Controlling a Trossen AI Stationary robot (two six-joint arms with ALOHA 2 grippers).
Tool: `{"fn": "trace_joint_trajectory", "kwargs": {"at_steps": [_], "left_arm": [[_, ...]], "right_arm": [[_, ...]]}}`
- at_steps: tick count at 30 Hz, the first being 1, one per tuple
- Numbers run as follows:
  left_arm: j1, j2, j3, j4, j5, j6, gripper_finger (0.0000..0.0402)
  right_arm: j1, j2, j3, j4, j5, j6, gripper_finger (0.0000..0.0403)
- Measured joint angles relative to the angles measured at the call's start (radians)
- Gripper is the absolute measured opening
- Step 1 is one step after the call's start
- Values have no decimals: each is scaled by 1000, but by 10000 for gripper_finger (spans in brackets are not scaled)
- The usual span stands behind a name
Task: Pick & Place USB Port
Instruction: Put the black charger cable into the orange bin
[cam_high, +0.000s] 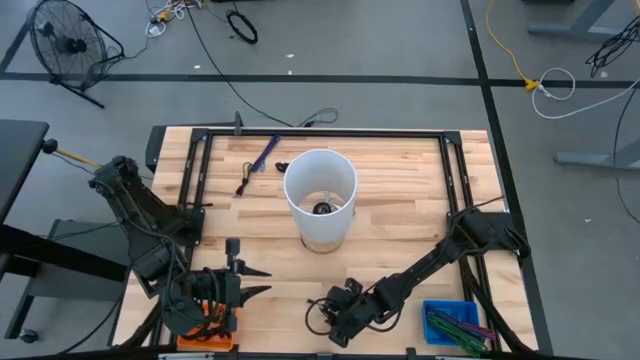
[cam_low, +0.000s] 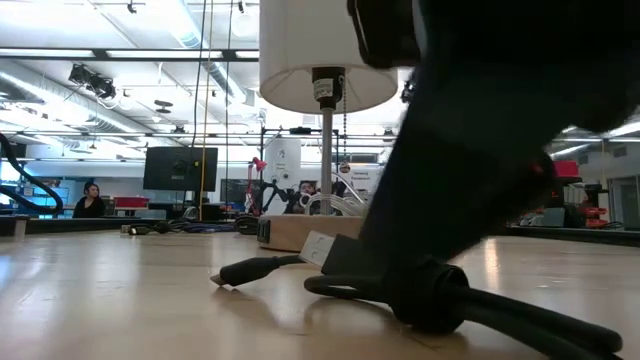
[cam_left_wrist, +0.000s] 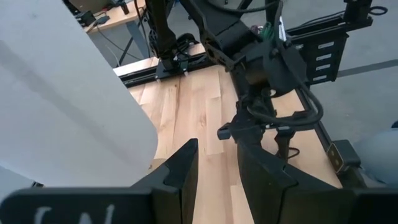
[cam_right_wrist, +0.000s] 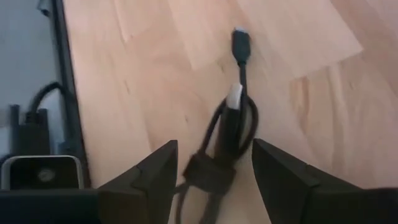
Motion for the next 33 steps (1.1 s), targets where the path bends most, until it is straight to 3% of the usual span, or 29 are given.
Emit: {"fn": "trace_joint_trajectory", "kwargs": {"at_steps": [8,10,14,15,23,33], "left_arm": [[0,0,0,-3,11,0,117],[0,0,0,-3,11,-2,117],[0,0,0,-7,11,-19,117],[0,0,0,-7,11,-19,117],[0,0,0,6,9,-19,117],[37,0,0,112,3,-17,117]], "right_arm": [[1,45,7,-25,21,72,190],[0,46,7,-41,25,79,155],[-1,46,4,-51,10,64,34],[-1,46,4,-52,9,58,23],[-27,-21,-6,-63,15,-44,21],[-48,-321,-3,8,273,-387,20]]}}
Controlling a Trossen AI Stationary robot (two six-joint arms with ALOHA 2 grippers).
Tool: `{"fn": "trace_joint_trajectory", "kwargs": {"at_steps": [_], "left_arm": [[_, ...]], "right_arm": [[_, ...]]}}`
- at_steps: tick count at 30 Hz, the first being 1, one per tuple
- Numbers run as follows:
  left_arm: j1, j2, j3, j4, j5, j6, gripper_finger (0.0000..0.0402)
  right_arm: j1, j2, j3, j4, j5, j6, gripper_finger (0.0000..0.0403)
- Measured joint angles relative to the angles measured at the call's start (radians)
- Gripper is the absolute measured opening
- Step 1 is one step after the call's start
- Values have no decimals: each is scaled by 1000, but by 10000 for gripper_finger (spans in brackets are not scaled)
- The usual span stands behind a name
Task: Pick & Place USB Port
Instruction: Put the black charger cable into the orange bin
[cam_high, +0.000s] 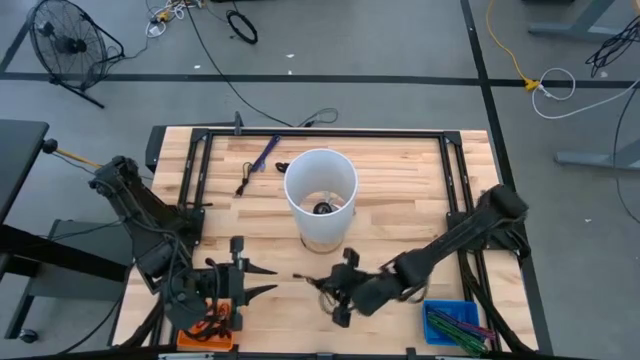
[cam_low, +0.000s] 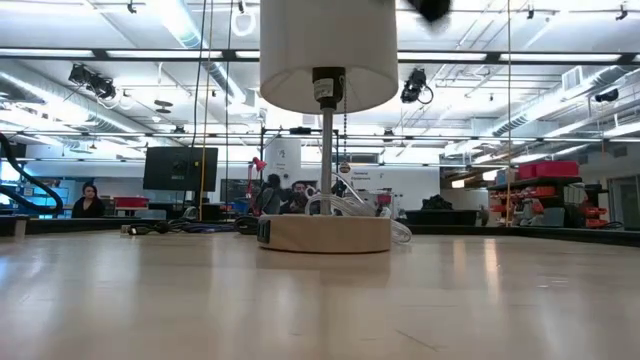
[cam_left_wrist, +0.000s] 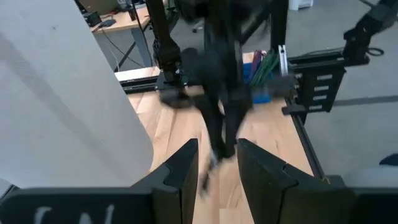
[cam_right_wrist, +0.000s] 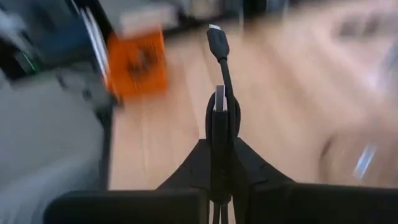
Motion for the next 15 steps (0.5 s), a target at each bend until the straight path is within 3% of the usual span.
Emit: {"fn": "trace_joint_trajectory", "kwargs": {"at_steps": [9,15], "left_arm": [[48,0,0,104,0,54,117],[73,0,0,209,40,152,117]], "right_arm": [[25,-168,1,227,124,-375,20],[27,-174,2,419,43,-591,20]]}}
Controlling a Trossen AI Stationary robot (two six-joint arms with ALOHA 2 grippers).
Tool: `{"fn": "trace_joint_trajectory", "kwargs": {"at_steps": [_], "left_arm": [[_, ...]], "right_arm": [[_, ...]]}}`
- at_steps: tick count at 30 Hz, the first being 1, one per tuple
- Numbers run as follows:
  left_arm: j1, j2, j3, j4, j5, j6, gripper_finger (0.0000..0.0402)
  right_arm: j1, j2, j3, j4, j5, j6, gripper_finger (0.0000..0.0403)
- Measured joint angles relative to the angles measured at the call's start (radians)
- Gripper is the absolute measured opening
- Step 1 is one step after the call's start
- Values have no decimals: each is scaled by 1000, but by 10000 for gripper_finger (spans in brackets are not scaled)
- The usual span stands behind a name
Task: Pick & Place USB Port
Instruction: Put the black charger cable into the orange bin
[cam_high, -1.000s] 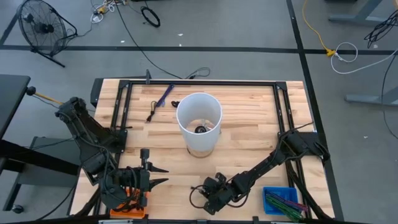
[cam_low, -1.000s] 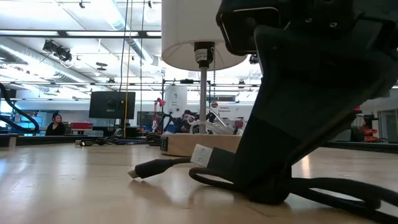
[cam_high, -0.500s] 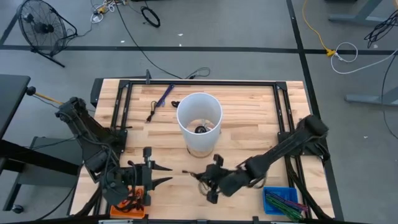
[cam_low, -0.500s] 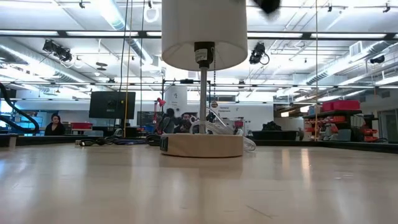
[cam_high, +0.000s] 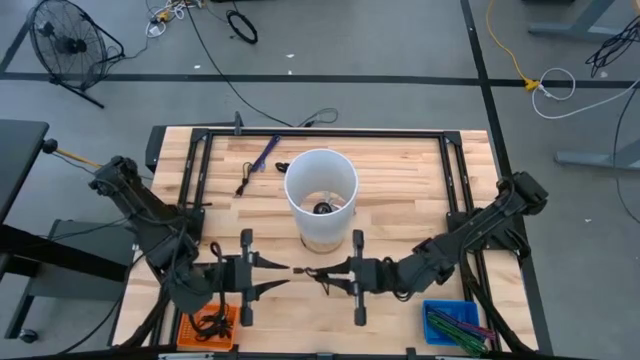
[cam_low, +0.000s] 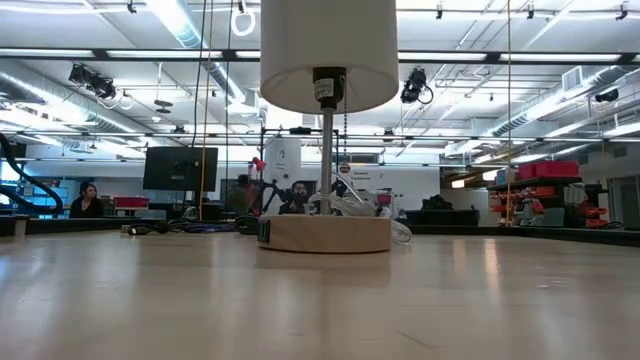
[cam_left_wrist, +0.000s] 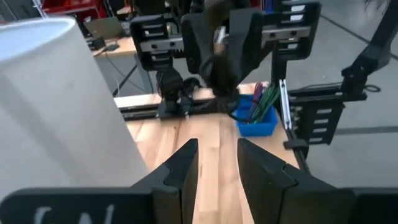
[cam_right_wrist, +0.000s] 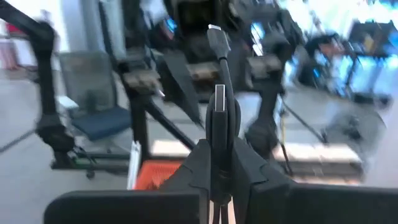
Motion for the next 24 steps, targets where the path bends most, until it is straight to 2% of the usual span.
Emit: {"fn": "trace_joint_trajectory", "kwargs": {"at_steps": [3,17,24], "left_arm": [[9,0,0,49,29,41,117],[73,0,0,126,205,85,117],[105,0,0,134,257,119,117]], "right_arm": [[0,2,0,54,-42,-66,20],[-16,43,0,54,-62,-66,20],[-30,44,0,69,-116,-61,20]]}}
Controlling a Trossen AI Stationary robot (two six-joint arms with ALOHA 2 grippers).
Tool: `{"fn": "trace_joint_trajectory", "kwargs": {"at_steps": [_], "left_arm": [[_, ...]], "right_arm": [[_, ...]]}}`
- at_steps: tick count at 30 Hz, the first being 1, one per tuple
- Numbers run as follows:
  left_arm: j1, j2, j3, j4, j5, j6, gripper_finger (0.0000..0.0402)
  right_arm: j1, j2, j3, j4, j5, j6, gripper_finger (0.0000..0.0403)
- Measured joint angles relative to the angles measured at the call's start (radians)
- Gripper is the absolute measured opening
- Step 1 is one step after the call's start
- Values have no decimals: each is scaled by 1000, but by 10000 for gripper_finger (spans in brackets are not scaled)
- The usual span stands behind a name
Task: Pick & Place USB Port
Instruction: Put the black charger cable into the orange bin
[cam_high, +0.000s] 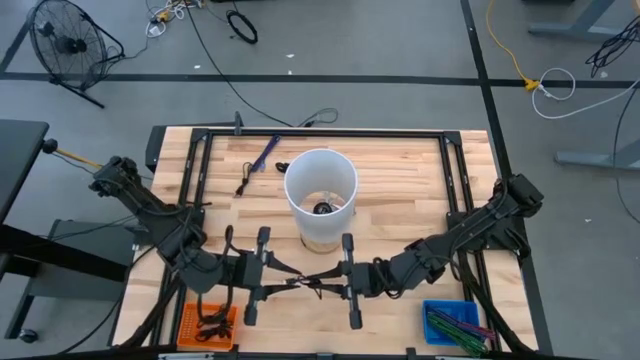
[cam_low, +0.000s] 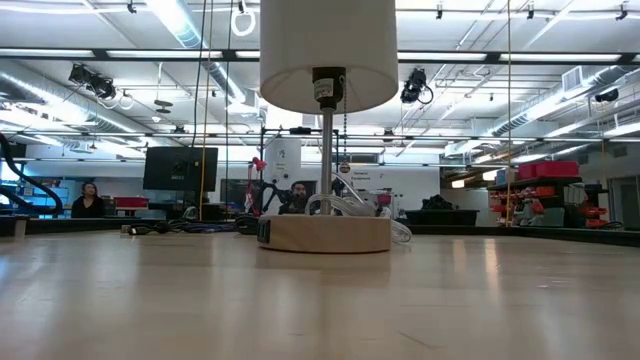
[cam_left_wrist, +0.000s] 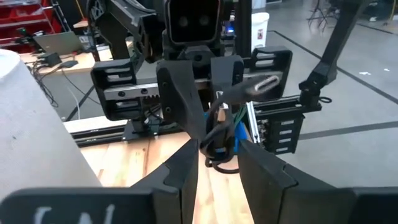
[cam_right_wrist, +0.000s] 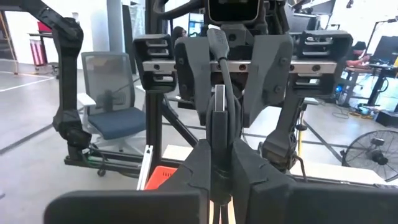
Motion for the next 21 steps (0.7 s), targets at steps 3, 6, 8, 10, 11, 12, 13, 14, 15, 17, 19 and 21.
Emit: {"fn": "trace_joint_trajectory", "kwargs": {"at_steps": [3,6,8,10,11,12,13,14,15,17,19,21], "left_arm": [[12,0,0,1,8,2,117],[29,0,0,6,43,2,117],[42,0,0,9,76,14,117],[53,0,0,9,105,25,113],[57,4,0,10,113,25,108],[61,6,0,12,119,29,99],[62,6,0,11,123,43,87],[62,7,0,10,126,59,71],[62,9,0,11,125,70,52],[61,15,0,10,124,82,18],[61,19,0,9,127,89,12],[61,25,0,7,127,89,8]], "right_arm": [[-1,0,0,4,4,-4,20],[-5,0,0,8,3,-4,20],[-9,0,0,7,3,-4,20],[-11,0,0,7,3,-4,20],[-11,0,0,7,3,-4,20],[-11,0,0,5,3,-4,20],[-11,0,0,1,4,-4,20],[-10,0,0,1,3,-4,20],[-11,0,0,-1,3,-3,20],[-10,-1,0,-11,0,-1,20],[-9,-1,0,-19,-5,6,20],[-9,-1,0,-30,-5,15,20]]}}
